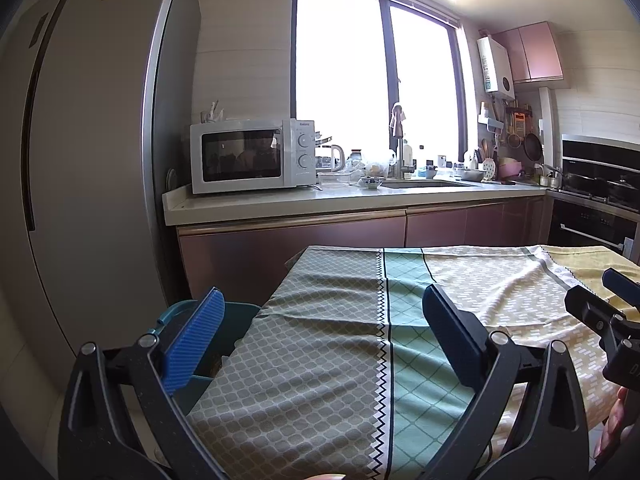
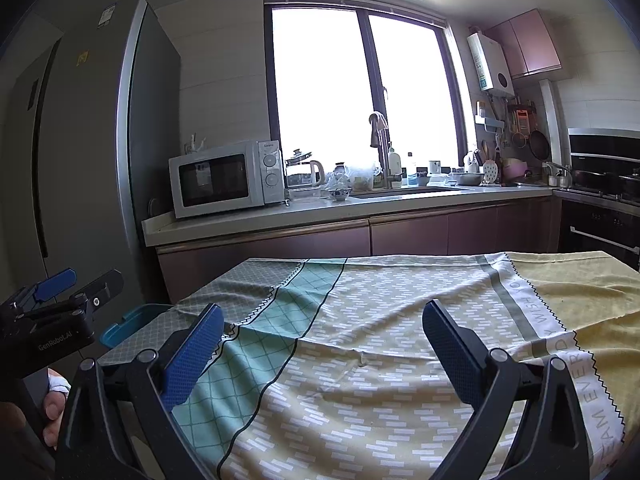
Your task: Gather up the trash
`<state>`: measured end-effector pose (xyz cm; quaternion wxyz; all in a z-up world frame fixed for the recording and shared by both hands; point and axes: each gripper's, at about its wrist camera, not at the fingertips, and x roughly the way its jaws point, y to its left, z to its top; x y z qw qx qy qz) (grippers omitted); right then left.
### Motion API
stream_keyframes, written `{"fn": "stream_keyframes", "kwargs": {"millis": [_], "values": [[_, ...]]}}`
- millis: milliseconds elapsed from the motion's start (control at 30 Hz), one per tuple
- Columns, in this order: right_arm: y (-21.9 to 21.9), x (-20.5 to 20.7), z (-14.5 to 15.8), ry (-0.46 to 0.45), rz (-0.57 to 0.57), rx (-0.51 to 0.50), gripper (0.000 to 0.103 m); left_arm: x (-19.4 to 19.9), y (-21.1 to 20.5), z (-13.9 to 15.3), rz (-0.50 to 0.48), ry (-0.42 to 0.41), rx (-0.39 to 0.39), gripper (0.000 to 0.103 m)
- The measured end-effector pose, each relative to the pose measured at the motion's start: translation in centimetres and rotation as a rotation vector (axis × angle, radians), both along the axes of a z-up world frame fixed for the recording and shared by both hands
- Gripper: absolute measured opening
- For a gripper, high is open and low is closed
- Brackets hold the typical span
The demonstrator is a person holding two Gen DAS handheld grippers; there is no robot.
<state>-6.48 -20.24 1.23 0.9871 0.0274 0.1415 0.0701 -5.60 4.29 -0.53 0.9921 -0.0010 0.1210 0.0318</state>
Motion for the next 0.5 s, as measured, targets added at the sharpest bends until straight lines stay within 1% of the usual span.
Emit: {"fn": "stream_keyframes", "kwargs": {"millis": [500], "values": [[-0.05, -0.06, -0.01, 0.002, -0.002, 0.002, 0.096, 0.03, -0.12, -0.23, -0.001, 0.005, -0.001, 0.097]]}}
